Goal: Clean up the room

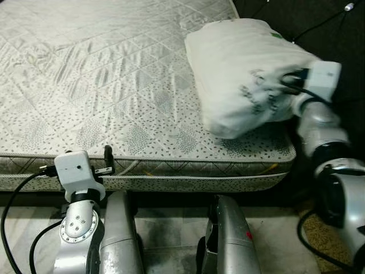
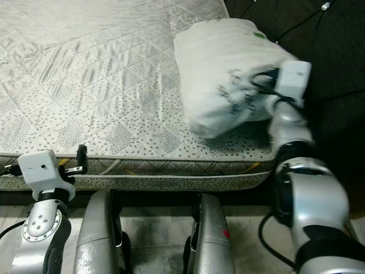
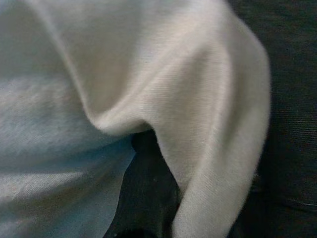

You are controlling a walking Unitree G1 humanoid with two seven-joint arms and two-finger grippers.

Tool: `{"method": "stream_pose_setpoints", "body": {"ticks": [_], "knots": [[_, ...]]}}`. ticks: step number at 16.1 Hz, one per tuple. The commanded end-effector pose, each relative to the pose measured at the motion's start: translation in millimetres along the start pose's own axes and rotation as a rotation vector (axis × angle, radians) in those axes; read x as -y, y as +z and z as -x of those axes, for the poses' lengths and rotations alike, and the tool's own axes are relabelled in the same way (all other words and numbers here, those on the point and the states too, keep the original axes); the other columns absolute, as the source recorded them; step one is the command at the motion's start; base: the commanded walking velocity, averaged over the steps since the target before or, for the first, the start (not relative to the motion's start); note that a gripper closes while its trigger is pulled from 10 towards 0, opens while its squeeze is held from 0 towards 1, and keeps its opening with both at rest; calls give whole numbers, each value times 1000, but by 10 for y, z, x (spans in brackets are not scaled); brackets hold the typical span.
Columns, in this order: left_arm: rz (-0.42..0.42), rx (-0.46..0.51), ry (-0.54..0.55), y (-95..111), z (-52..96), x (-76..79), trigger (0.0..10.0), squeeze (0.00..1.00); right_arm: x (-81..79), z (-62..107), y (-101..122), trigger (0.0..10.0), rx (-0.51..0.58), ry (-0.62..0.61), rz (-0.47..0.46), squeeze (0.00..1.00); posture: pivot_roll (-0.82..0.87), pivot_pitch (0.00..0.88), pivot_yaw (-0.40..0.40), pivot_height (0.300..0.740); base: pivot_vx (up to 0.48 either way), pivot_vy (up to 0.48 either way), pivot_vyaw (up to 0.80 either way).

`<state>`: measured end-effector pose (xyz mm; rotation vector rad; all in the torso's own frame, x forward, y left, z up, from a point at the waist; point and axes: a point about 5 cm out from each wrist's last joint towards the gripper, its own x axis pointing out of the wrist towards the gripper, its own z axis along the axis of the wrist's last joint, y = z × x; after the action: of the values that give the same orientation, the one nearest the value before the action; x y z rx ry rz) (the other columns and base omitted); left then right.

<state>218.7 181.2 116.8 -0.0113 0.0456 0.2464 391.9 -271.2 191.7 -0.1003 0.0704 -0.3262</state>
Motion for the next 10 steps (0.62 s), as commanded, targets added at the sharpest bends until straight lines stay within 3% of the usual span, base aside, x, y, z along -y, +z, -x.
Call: {"method": "stream_pose_setpoints", "body": {"ticks": [1, 5, 8, 10], "knots": [[-9, 4, 4, 3, -8, -11, 10000, 0, 281, -26, 267, 0, 105, -101, -13, 0, 97, 54, -86, 551, 0, 0, 0], [-16, -9, -8, -33, 13, -7, 10000, 0, 449, 121, -360, 0, -48, -103, 65, 0, 88, 40, -72, 551, 0, 0, 0], [-20, -5, -15, -26, -29, -2, 10000, 0, 493, 195, -567, 0, -92, -110, 76, 0, 88, 27, -65, 551, 0, 0, 0], [-20, 2, -21, -12, -51, 7, 10000, 0, 442, 281, -771, 0, -119, -75, 102, 0, 87, 14, -65, 551, 0, 0, 0]]}}
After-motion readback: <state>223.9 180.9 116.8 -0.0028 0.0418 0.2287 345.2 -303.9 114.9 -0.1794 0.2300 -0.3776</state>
